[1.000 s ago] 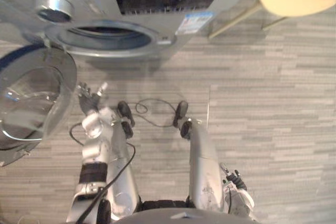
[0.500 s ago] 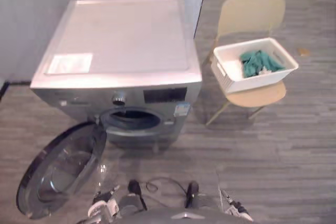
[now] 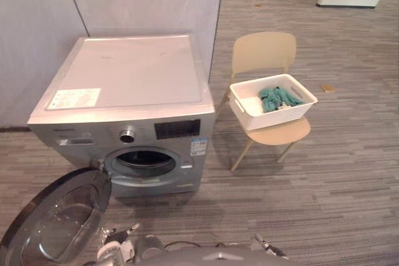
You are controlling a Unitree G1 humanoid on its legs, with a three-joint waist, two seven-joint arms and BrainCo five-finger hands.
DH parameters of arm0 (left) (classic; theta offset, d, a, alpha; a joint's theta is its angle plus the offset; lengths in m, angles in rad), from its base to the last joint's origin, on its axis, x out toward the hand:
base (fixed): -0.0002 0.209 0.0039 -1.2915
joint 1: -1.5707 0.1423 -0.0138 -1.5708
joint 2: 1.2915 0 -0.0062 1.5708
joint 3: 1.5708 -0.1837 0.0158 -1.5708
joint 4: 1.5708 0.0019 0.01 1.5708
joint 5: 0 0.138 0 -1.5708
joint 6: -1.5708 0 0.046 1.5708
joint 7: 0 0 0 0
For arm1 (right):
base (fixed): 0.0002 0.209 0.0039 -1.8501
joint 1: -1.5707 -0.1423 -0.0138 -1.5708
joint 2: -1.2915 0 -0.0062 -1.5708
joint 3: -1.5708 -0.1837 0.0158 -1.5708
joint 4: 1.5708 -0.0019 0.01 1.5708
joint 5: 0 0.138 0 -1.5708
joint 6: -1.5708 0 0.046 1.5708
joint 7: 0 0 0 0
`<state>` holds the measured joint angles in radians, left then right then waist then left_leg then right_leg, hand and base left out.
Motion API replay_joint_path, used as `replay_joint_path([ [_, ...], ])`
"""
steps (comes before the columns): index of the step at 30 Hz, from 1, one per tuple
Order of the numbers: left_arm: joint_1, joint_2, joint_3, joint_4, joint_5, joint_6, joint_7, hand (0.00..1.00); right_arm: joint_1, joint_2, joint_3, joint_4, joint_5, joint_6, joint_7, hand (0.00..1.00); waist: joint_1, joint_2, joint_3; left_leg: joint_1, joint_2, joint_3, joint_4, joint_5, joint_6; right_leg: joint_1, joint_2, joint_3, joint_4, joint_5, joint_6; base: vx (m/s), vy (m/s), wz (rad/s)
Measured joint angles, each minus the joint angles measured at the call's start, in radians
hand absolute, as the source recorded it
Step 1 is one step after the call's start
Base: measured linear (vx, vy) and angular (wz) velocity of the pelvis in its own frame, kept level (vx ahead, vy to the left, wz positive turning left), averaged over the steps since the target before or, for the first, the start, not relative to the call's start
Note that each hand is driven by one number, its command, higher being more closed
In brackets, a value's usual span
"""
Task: Pick up the laundry basket with both hands and put the clothes into the washing machine.
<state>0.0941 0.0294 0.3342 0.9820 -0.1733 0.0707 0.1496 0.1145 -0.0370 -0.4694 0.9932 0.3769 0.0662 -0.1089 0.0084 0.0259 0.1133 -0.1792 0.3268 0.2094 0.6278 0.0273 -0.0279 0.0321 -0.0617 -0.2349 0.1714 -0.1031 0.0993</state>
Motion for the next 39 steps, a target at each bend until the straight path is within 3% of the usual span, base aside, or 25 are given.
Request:
replay_joint_path([
  [1,0.002,-0.009,0.013,0.000,0.000,-0.001,0.000,0.00,0.003,-0.008,0.009,-0.002,-0.010,0.000,-0.001,0.00,0.006,0.009,0.001,-0.011,-0.010,-0.018,0.035,-0.009,-0.014,-0.002,0.000,0.013,0.008,-0.002,-0.004,-0.05,-0.001,-0.55],
  [2,0.013,-0.044,0.048,0.001,0.000,-0.003,-0.002,0.00,0.000,-0.031,0.033,-0.014,-0.031,0.000,-0.001,0.00,0.014,0.040,0.005,-0.021,-0.086,-0.055,0.093,-0.101,-0.087,-0.020,-0.003,0.064,0.023,-0.002,-0.005,-0.06,0.093,-0.80],
  [3,0.017,-0.066,0.060,-0.001,0.001,-0.003,-0.002,0.00,-0.006,-0.034,0.037,-0.020,-0.032,0.000,0.004,0.00,0.022,0.054,0.000,-0.011,-0.149,-0.083,0.073,-0.141,-0.102,-0.041,-0.003,0.097,0.028,-0.001,-0.007,-0.06,0.127,-0.93],
  [5,0.037,-0.082,0.089,0.004,0.002,-0.003,-0.004,0.00,-0.017,-0.029,0.055,-0.041,-0.035,0.000,0.022,0.00,0.029,0.075,-0.001,0.032,-0.233,-0.103,-0.055,-0.204,-0.066,-0.069,0.020,0.147,0.023,0.003,-0.012,-0.02,0.141,-1.00],
  [7,0.049,-0.101,0.140,0.017,0.003,0.003,-0.003,0.00,-0.015,-0.030,0.081,-0.044,-0.062,-0.001,0.035,0.00,0.033,0.077,-0.018,0.129,-0.239,-0.166,-0.224,-0.285,-0.026,-0.093,0.056,0.185,0.021,0.007,-0.015,0.00,0.103,-0.89],
  [9,0.057,-0.100,0.188,0.013,0.000,0.006,-0.001,0.00,-0.004,-0.009,0.105,-0.049,-0.069,-0.004,0.035,0.00,0.037,0.049,-0.040,0.158,-0.247,-0.110,-0.330,-0.272,0.006,-0.097,0.057,0.223,-0.029,0.062,-0.039,0.00,0.053,-0.64],
  [13,0.044,-0.089,0.194,0.012,0.000,0.005,-0.003,0.00,0.041,0.014,0.101,-0.076,-0.054,-0.018,0.036,0.00,0.028,0.021,-0.074,0.178,-0.262,-0.066,-0.414,-0.245,0.008,-0.111,0.043,0.221,-0.076,0.101,-0.055,0.08,0.051,-0.38],
  [18,-0.025,-0.088,0.163,0.014,0.001,0.007,-0.004,0.00,0.032,0.036,0.093,-0.113,-0.027,-0.023,0.043,0.00,0.018,-0.024,-0.050,0.201,-0.259,0.058,-0.430,-0.226,0.007,-0.377,0.012,0.184,0.349,0.048,-0.025,0.14,-0.064,-0.63],
  [19,-0.047,-0.085,0.152,0.013,0.003,0.007,-0.005,0.00,0.016,0.034,0.066,-0.118,-0.025,-0.026,0.044,0.00,0.010,-0.011,-0.021,0.220,-0.229,0.097,-0.430,-0.224,0.004,-0.426,-0.002,0.112,0.449,0.019,-0.060,0.14,-0.197,-0.70],
  [20,-0.065,-0.085,0.139,0.014,0.006,0.007,-0.003,0.00,0.004,0.031,0.045,-0.114,-0.026,-0.023,0.044,0.00,0.003,-0.013,-0.001,0.254,-0.216,0.111,-0.438,-0.222,-0.001,-0.424,-0.041,0.059,0.510,-0.018,-0.067,0.15,-0.248,-0.61],
  [22,-0.078,-0.086,0.100,0.014,0.004,0.002,-0.006,0.00,0.005,0.032,-0.009,-0.099,-0.029,-0.022,0.043,0.00,0.004,-0.005,0.010,0.312,-0.176,0.136,-0.443,-0.220,-0.025,-0.395,-0.157,-0.036,0.533,-0.065,-0.057,0.13,-0.217,-0.34],
  [23,-0.080,-0.085,0.090,0.016,0.001,-0.001,-0.007,0.00,0.004,0.032,-0.021,-0.091,-0.029,-0.022,0.044,0.00,0.004,-0.005,0.010,0.323,-0.163,0.140,-0.445,-0.222,-0.034,-0.391,-0.188,-0.052,0.520,-0.065,-0.054,0.17,-0.358,-0.34],
  [24,-0.083,-0.078,0.067,0.022,-0.001,-0.004,-0.010,0.00,0.000,0.030,-0.049,-0.074,-0.029,-0.022,0.043,0.00,0.004,-0.011,0.012,0.344,-0.142,0.146,-0.456,-0.223,-0.052,-0.388,-0.245,-0.055,0.463,-0.055,-0.043,0.27,-0.606,-0.30],
  [25,-0.078,-0.066,0.049,0.031,-0.001,-0.009,-0.018,0.00,0.002,0.030,-0.086,-0.041,-0.031,-0.017,0.041,0.00,0.003,-0.026,0.014,0.377,-0.124,0.145,-0.482,-0.230,-0.107,-0.358,-0.284,-0.026,0.332,0.007,-0.032,0.23,-0.579,-0.30],
  [26,-0.074,-0.051,0.047,0.035,-0.001,-0.010,-0.023,0.00,0.003,0.034,-0.099,-0.018,-0.031,-0.013,0.041,0.00,0.004,-0.041,0.017,0.391,-0.124,0.144,-0.493,-0.238,-0.133,-0.344,-0.291,0.003,0.273,0.049,-0.025,0.16,-0.408,-0.24],
  [27,-0.071,-0.035,0.047,0.037,-0.003,-0.012,-0.028,0.00,0.005,0.040,-0.110,0.005,-0.028,-0.012,0.041,0.00,0.004,-0.061,0.017,0.411,-0.119,0.144,-0.501,-0.249,-0.165,-0.336,-0.297,0.015,0.241,0.091,0.056,0.13,-0.344,-0.36],
  [28,-0.076,-0.043,0.053,0.060,0.000,-0.014,-0.027,0.00,-0.006,0.027,-0.137,0.020,-0.030,-0.009,0.043,0.00,0.006,-0.034,0.030,0.437,-0.078,0.145,-0.510,-0.259,-0.182,-0.344,-0.259,0.010,0.294,0.053,0.065,0.15,-0.405,-0.43],
  [29,-0.067,-0.057,0.060,0.087,0.001,-0.010,-0.035,0.00,0.006,-0.002,-0.150,0.027,-0.032,-0.006,0.044,0.00,-0.008,-0.007,0.026,0.433,-0.050,0.110,-0.506,-0.241,-0.136,-0.373,-0.214,0.005,0.353,-0.027,0.051,0.22,-0.580,-0.47],
  [31,-0.064,-0.063,0.094,0.093,0.001,-0.011,-0.039,0.00,0.015,-0.010,-0.184,0.070,-0.032,0.001,0.041,0.00,-0.012,0.004,0.024,0.423,-0.013,0.065,-0.467,-0.180,-0.133,-0.391,-0.187,-0.003,0.430,-0.100,0.019,0.19,-0.500,-0.18],
  [33,-0.048,-0.081,0.154,0.088,0.001,-0.017,-0.043,0.00,0.038,0.005,-0.206,0.100,-0.029,0.016,0.041,0.00,-0.018,0.024,0.012,0.334,0.069,-0.032,-0.279,-0.105,-0.088,-0.324,-0.125,-0.054,0.399,-0.136,-0.017,0.25,-0.497,0.13],
  [34,-0.028,-0.080,0.193,0.063,-0.002,-0.031,-0.042,0.00,0.043,0.009,-0.220,0.100,-0.030,0.017,0.041,0.00,-0.017,0.027,0.010,0.251,0.112,-0.086,-0.104,-0.021,-0.030,-0.270,-0.091,-0.072,0.359,-0.144,-0.035,0.24,-0.344,0.06],
  [35,-0.015,-0.075,0.213,0.040,-0.007,-0.034,-0.043,0.00,0.044,0.008,-0.208,0.099,-0.030,0.017,0.041,0.00,-0.009,0.027,0.011,0.186,0.126,-0.128,0.039,0.025,-0.006,-0.232,-0.068,-0.074,0.327,-0.146,-0.055,0.27,-0.319,-0.14],
  [36,-0.010,-0.066,0.215,0.028,-0.022,-0.032,-0.044,0.00,0.041,-0.002,-0.190,0.085,-0.030,0.016,0.041,0.00,0.003,0.029,0.013,0.086,0.102,-0.165,0.250,-0.007,-0.016,-0.177,-0.044,-0.074,0.282,-0.144,-0.072,0.22,-0.179,-0.19],
  [37,-0.007,-0.064,0.215,0.029,-0.022,-0.030,-0.045,0.00,0.036,-0.010,-0.175,0.083,-0.030,0.015,0.041,0.00,0.008,0.028,0.015,0.044,0.078,-0.170,0.325,-0.033,-0.017,-0.148,-0.036,-0.074,0.257,-0.142,-0.076,0.23,-0.111,-0.10],
  [39,0.014,-0.062,0.206,0.028,-0.043,-0.021,-0.046,0.00,0.018,-0.029,-0.129,0.083,-0.030,0.008,0.040,0.00,0.035,0.014,0.020,-0.081,-0.050,-0.136,0.431,-0.143,-0.025,-0.048,-0.030,-0.081,0.163,-0.128,-0.087,0.27,-0.051,-0.06],
])
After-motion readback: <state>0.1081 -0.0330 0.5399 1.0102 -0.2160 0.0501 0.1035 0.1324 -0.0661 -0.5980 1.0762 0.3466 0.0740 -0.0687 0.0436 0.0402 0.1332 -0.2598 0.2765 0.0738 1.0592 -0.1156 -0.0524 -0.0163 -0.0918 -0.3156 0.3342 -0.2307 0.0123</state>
